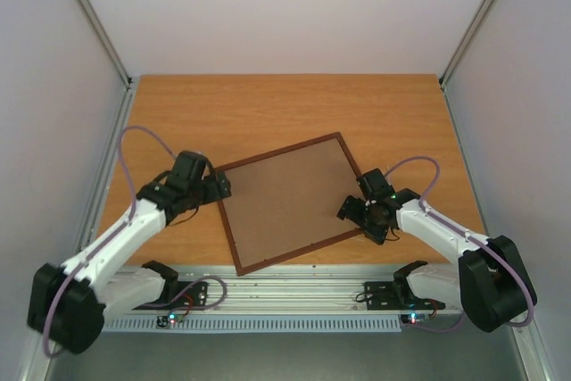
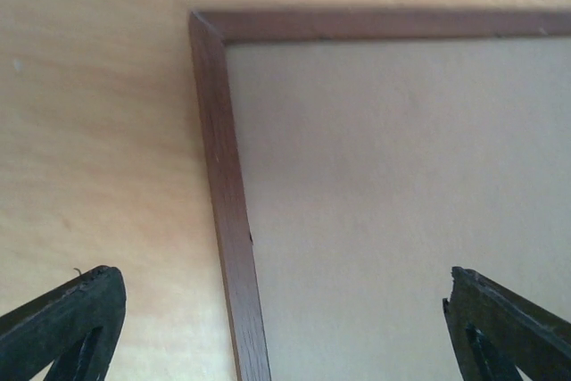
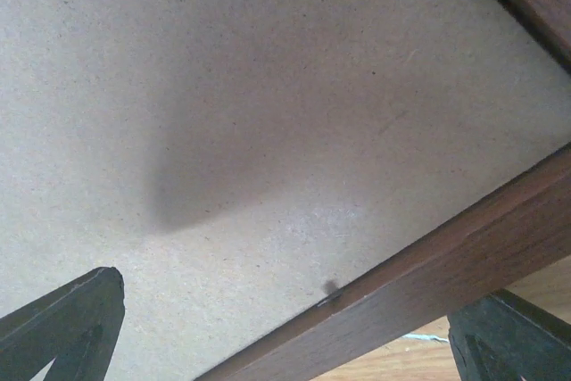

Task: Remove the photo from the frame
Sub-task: Adjust the photo frame at the center of the board.

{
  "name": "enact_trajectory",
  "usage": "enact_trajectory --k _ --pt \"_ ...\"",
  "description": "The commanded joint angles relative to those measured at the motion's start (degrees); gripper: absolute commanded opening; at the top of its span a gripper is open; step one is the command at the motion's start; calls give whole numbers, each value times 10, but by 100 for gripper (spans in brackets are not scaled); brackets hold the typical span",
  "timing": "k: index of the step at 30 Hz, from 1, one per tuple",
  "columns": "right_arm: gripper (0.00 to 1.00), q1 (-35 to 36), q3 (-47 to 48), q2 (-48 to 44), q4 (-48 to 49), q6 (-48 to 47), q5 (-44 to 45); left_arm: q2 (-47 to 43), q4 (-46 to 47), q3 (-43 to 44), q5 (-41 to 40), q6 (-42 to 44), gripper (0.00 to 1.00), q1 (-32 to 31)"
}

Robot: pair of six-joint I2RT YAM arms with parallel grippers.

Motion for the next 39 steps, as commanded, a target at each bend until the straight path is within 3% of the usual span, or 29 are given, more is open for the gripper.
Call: enact_trajectory --k 1,11,19,27,39 --pt "98 6 -12 23 69 19 -26 116 48 63 -14 45 98 55" --pt "99 6 -8 85 130 13 -48 344 88 227 65 108 99 136" --pt "98 5 40 146 142 -10 -60 465 71 292 96 138 99 174" --pt "99 -1 125 213 140 -35 -61 476 64 279 127 143 99 179" --pt "98 -34 394 400 62 -177 -79 390 126 148 222 94 98 150"
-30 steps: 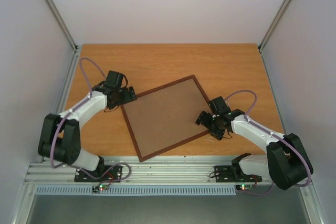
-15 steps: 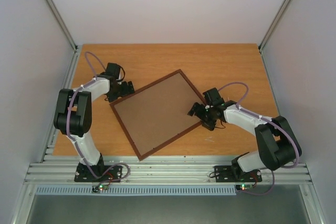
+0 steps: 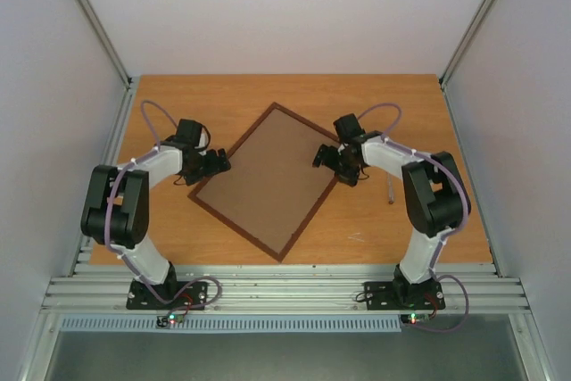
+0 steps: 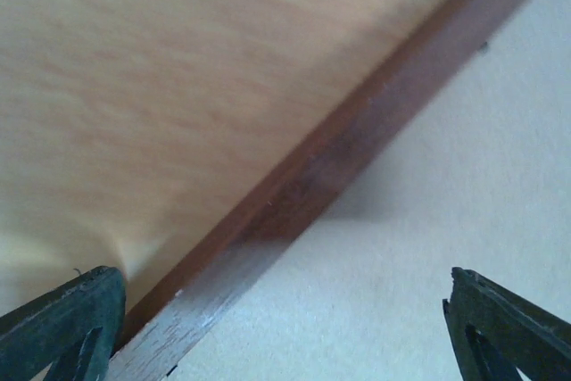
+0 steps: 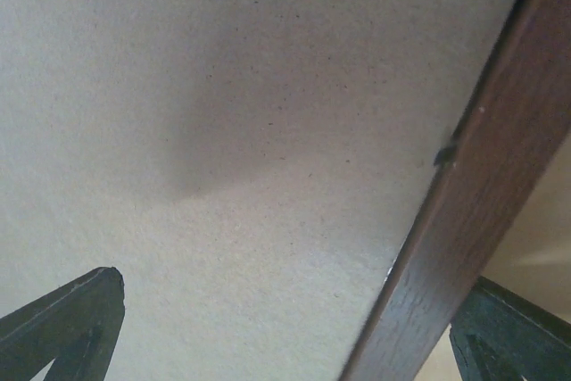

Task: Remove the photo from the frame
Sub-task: Adjust the photo frame at the center of the board.

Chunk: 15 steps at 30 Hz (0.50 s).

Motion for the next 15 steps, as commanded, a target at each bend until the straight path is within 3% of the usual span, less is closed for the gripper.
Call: enact_trajectory --k 1,7,15 --pt "98 -4 112 72 -28 -104 -22 -37 33 -56 88 -40 97 -30" --pt "98 -4 181 100 -70 -169 -5 -85 55 -115 93 -69 97 -87" --pt "99 -4 90 -10 -41 -220 61 -155 75 -185 85 -110 95 -144"
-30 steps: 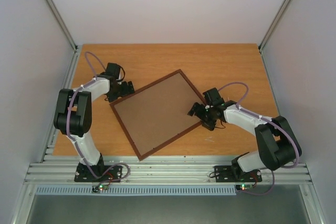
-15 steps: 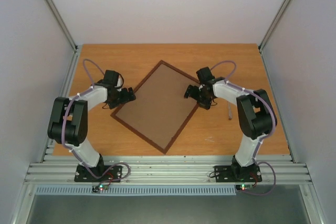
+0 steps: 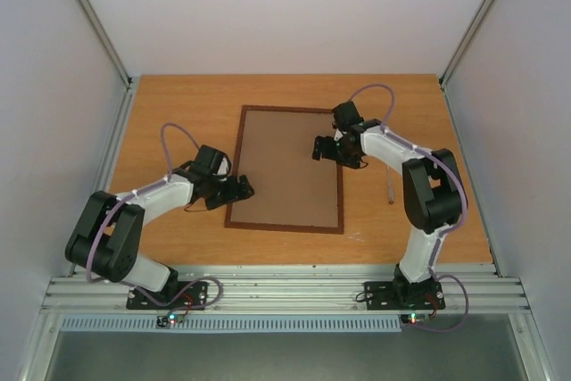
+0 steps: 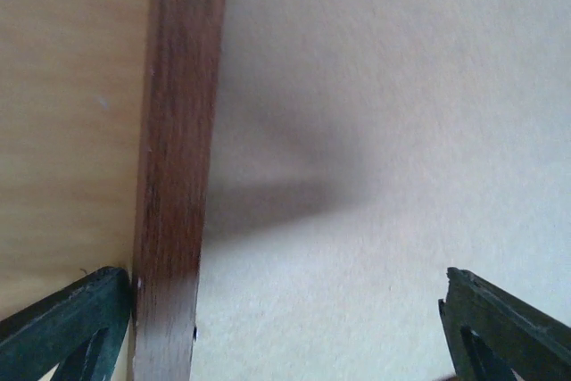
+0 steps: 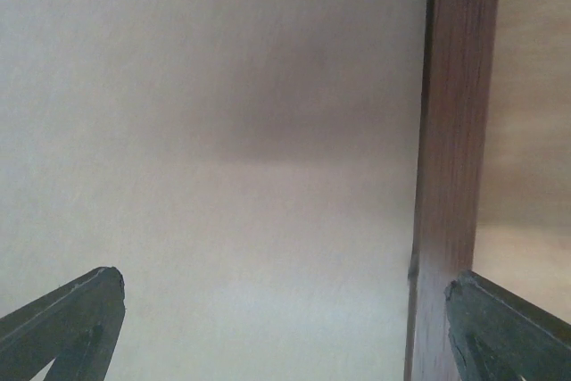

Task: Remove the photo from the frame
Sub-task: Adjust the photo frame at the center of the board.

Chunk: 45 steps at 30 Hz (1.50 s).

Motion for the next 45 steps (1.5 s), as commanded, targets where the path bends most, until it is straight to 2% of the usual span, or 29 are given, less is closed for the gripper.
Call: enact_trajectory --k 1,7,13,16,20,23,29,33,35,37,39,40,42,43,45 --pt "98 10 -62 -102 16 -43 26 -42 16 -42 26 -40 95 -19" --pt "98 35 -201 -284 73 -61 64 -86 -56 -42 -51 -24 95 -23" --pt "98 138 -302 -427 133 -107 181 -35 -111 26 -142 16 90 -23" --pt "98 145 -366 -475 219 -112 149 3 -118 52 -155 28 84 -23" --pt "98 145 -396 -487 258 -127 136 29 -111 71 -152 34 78 -23" --pt "99 150 -388 -471 262 -157 114 40 -109 82 -151 37 68 -23" --pt "98 208 -374 -429 248 -209 129 62 -100 92 -140 42 52 -23" --pt "98 318 -357 -409 233 -251 249 75 -92 92 -131 42 44 -23" --pt "99 383 -343 -391 225 -275 347 73 -90 88 -127 42 41 -23" --pt "98 464 -337 -374 245 -311 481 67 -85 83 -124 42 38 -24" --pt "98 543 -355 -354 359 -404 644 64 -82 78 -122 40 37 -24" --pt "99 570 -367 -337 439 -468 690 63 -83 77 -121 40 37 -24" --pt "98 593 -377 -295 553 -551 731 64 -82 75 -120 41 36 -25" --pt "98 594 -367 -271 566 -562 744 64 -82 75 -118 41 35 -26" --pt "98 595 -341 -232 524 -556 745 66 -80 74 -118 42 34 -27"
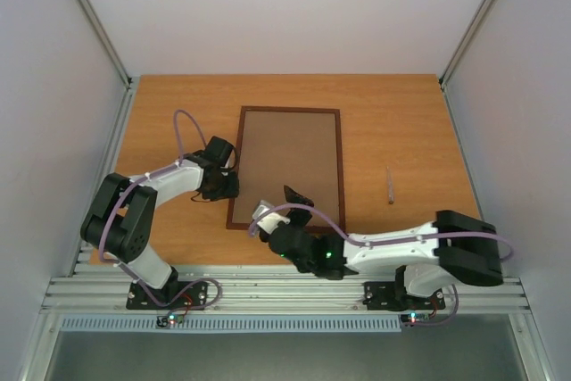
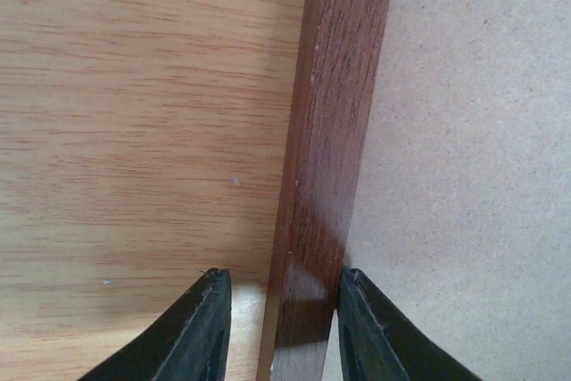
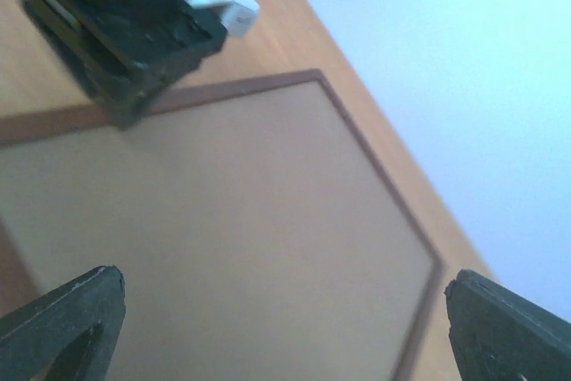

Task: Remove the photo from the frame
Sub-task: Adjust the photo frame at the center of the board.

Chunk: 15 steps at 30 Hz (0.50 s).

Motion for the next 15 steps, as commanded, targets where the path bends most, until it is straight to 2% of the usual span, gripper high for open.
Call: enact_trajectory --k 1,2,3,7,15 --pt "98 4 39 74 39 -77 131 -4 18 -9 5 4 33 -6" --pt "98 4 55 77 -24 -40 102 -4 18 -9 5 4 33 -7" --pt "98 4 64 76 -46 -16 78 -5 18 -10 5 5 33 -7" --pt "98 5 53 56 -82 9 -14 -7 19 -13 7 2 29 -10" --pt "99 28 63 114 -121 -8 -21 -11 22 -13 6 0 16 -15"
